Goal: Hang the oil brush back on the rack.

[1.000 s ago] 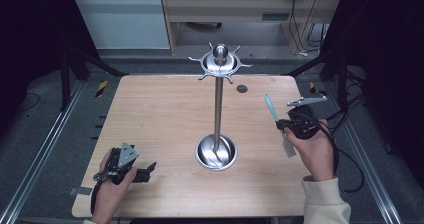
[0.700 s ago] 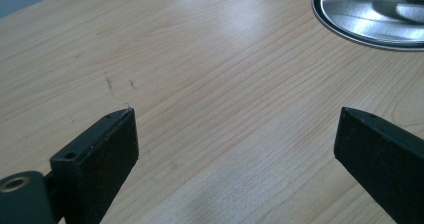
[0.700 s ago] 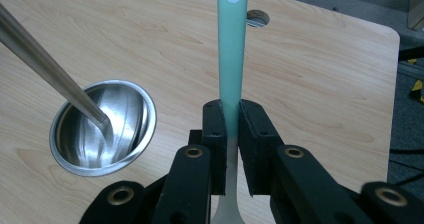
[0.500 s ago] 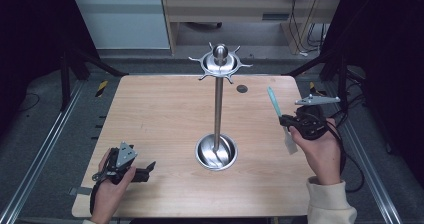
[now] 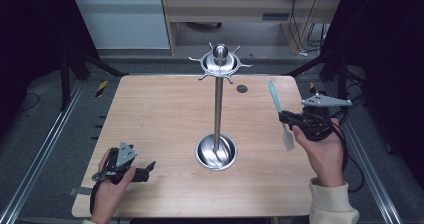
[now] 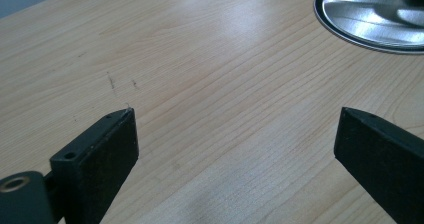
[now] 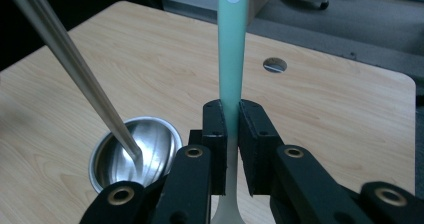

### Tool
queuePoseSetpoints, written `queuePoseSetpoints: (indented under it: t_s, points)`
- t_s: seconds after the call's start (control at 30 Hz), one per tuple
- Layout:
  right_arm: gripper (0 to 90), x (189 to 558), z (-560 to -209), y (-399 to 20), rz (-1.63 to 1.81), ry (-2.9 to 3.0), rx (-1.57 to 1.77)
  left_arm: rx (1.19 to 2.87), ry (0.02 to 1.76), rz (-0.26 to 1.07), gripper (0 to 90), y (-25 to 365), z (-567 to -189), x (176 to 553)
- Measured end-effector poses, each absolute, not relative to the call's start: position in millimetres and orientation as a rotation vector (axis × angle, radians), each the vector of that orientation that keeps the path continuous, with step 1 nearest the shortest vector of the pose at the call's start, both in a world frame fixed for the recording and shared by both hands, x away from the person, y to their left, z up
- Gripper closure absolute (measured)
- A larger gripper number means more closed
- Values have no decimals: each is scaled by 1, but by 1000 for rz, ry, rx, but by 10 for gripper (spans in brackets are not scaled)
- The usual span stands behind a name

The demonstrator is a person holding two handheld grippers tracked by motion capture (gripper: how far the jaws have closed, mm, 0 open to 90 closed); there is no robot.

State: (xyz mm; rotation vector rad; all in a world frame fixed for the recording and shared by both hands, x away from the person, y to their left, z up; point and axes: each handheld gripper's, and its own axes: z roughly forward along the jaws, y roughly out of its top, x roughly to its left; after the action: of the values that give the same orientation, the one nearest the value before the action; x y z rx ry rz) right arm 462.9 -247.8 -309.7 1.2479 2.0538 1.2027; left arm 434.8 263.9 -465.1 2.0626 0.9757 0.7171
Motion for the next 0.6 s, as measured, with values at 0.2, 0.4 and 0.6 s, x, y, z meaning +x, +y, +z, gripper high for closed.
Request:
queuePoseSetpoints:
  t_s: [0.2,0.4,0.6]
  points:
    - [824,452,-296,-244,1257,2024,1180,2061,976,717,36,263,-465,435]
    - [824,444,-288,-238,1285,2018,1141,2057,981,714,36,265,-465,435]
    - [825,437,-278,-233,1293,2003,1087,2055,977,720,36,265,-464,435]
